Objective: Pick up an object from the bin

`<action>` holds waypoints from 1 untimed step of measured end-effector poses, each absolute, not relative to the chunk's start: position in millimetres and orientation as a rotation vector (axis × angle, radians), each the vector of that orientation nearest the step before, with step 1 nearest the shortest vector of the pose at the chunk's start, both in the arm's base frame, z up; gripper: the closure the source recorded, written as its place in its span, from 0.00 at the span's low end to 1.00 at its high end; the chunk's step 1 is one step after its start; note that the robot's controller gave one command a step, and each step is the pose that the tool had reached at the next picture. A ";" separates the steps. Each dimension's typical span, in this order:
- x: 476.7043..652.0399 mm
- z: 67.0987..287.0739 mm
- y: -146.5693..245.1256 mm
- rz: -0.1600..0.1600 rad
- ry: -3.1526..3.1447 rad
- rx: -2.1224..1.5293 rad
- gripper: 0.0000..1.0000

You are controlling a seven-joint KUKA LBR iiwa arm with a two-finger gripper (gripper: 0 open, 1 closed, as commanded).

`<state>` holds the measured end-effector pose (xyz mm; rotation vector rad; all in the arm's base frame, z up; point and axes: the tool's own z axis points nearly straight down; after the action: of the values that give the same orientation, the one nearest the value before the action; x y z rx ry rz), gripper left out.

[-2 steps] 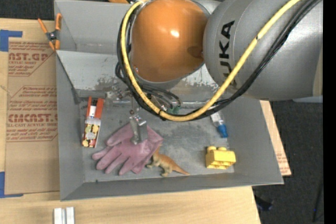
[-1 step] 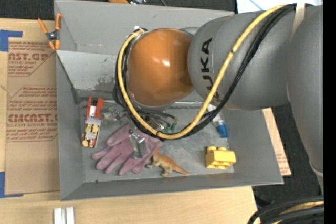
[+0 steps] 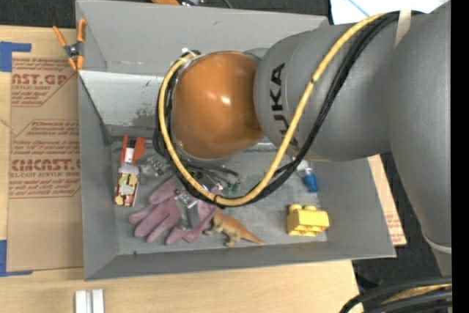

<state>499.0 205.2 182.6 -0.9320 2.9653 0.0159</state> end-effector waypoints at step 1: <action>481.8 97.6 190.4 0.011 2.852 -1.264 0.00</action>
Offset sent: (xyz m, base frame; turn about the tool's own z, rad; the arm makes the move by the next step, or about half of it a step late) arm -0.0061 -0.0180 -0.0889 -0.2297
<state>481.8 190.4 97.6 -1.2635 2.8524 0.0111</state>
